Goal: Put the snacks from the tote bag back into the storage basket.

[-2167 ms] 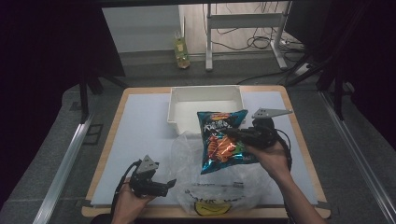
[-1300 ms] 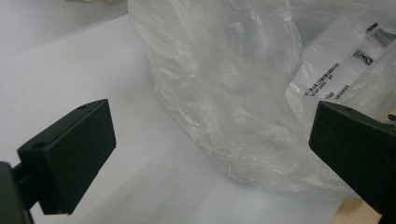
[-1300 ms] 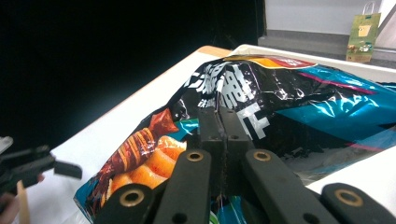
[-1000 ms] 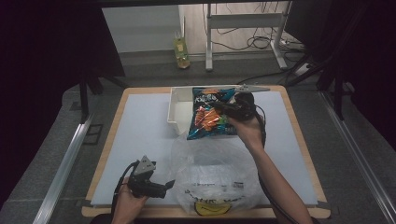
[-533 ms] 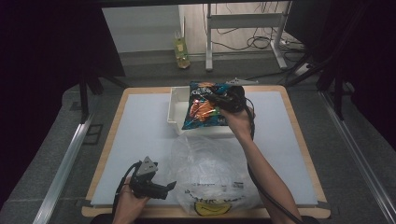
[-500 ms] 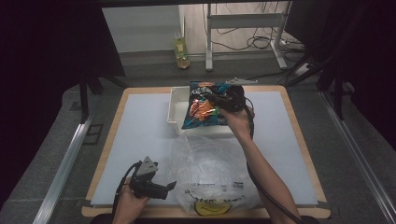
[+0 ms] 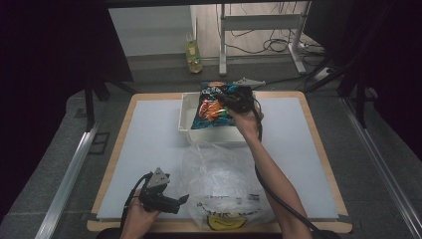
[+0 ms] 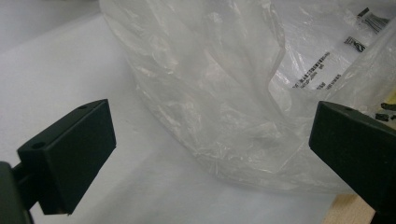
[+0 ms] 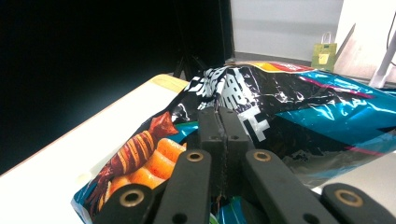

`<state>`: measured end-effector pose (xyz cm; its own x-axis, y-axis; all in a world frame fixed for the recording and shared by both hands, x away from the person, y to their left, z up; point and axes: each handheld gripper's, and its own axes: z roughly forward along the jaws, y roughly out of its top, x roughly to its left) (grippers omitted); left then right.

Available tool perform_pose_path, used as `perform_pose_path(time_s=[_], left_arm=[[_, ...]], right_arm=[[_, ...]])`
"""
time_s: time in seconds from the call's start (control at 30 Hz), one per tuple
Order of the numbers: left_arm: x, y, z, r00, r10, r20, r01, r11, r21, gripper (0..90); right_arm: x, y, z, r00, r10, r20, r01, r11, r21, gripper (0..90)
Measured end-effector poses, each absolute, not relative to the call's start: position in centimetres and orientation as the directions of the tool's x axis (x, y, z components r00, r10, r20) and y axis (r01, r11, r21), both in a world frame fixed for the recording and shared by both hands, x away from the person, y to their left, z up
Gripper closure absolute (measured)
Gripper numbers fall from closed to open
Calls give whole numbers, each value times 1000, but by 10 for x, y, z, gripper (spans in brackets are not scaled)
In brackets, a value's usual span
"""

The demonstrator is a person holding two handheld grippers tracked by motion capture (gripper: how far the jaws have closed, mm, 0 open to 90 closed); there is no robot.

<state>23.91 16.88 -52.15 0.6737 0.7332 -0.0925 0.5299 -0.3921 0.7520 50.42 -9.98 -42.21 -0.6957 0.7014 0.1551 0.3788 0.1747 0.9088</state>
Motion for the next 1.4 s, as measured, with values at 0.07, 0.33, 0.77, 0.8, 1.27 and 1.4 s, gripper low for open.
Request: perform_pose_path(time_s=[0.07,0.33,0.77,0.8,1.27,1.4], left_arm=[[239,168,-522,675,732,-91,529,-395,751,5],[239,168,-521,677,730,-90,526,-396,753,5],[239,166,-522,682,725,-92,526,-400,751,5],[239,166,-522,682,725,-92,526,-400,751,5],[239,166,-522,684,723,-93,526,-401,750,5],[239,166,-522,685,723,-94,527,-401,749,5]], right_arm=[[508,-97,-424,-693,703,158,380,171,909,899],[518,-84,-435,-689,710,145,377,180,909,899],[522,-68,-445,-705,697,134,361,189,913,898],[522,-67,-447,-707,694,137,363,189,912,898],[525,-67,-470,-716,674,183,427,214,879,892],[527,-71,-474,-705,679,206,454,209,866,881]])
